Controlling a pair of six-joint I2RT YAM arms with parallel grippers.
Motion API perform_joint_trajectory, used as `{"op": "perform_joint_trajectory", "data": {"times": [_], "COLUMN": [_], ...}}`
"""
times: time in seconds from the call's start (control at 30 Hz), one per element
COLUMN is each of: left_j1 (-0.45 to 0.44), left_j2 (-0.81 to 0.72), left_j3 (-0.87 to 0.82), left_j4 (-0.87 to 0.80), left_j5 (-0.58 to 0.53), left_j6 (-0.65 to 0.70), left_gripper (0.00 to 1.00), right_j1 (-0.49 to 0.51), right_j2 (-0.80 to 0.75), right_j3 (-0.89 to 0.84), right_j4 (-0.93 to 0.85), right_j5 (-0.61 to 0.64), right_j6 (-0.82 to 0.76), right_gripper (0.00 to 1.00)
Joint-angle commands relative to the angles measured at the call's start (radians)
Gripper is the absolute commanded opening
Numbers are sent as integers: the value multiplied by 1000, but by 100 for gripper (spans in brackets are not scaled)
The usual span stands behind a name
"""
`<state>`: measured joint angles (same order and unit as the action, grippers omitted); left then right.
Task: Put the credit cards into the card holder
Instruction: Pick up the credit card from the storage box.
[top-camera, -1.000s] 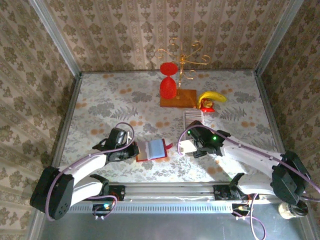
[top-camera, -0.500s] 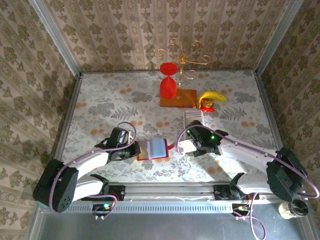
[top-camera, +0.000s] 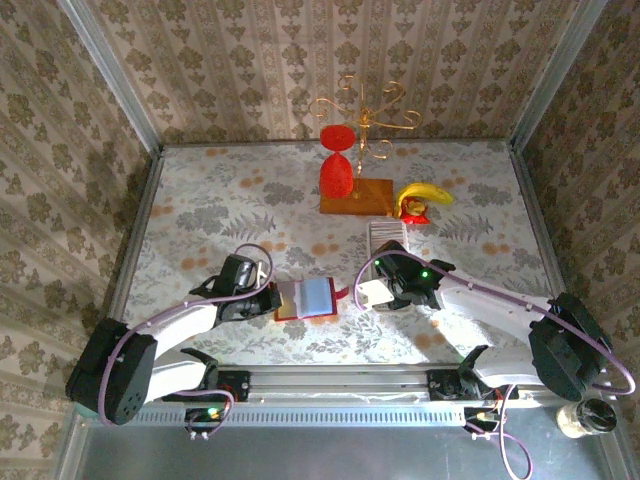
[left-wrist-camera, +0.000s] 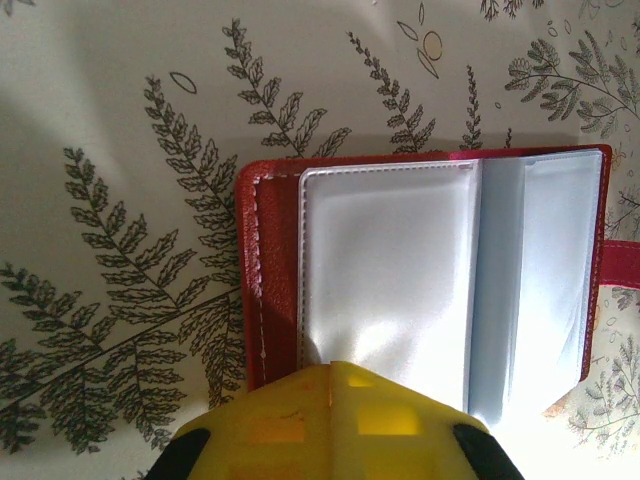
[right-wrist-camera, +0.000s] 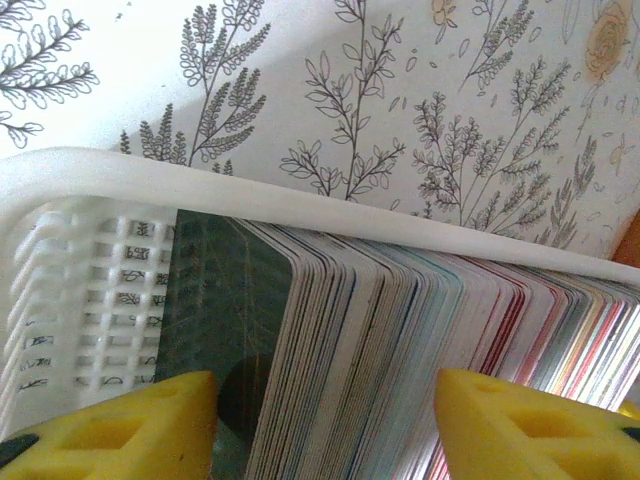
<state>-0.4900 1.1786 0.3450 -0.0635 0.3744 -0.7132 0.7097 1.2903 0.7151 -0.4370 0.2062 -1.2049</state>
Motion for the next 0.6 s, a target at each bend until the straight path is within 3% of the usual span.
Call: {"op": "perform_joint_trajectory", "data": {"times": [0.0,0.3,0.57], "left_j1": [-4,-7,-13], "left_j2": [16,12,13], "left_j3": [-28,-31,-31], "left_j4": [-30,-30,-24], "left_j5": [-20,-20,-23], "left_j6": [20,18,12], "left_gripper": [1,0,0], "right_j1": [-5,-3,6], "right_j2": [-24,-45,-69], "right_j3": [-6,4,3], "right_j4": [-11,-64,-85], "right_j5": [28,7,-2], "right_j6": [-14,-1,16], "right_gripper": [55,32,23]}}
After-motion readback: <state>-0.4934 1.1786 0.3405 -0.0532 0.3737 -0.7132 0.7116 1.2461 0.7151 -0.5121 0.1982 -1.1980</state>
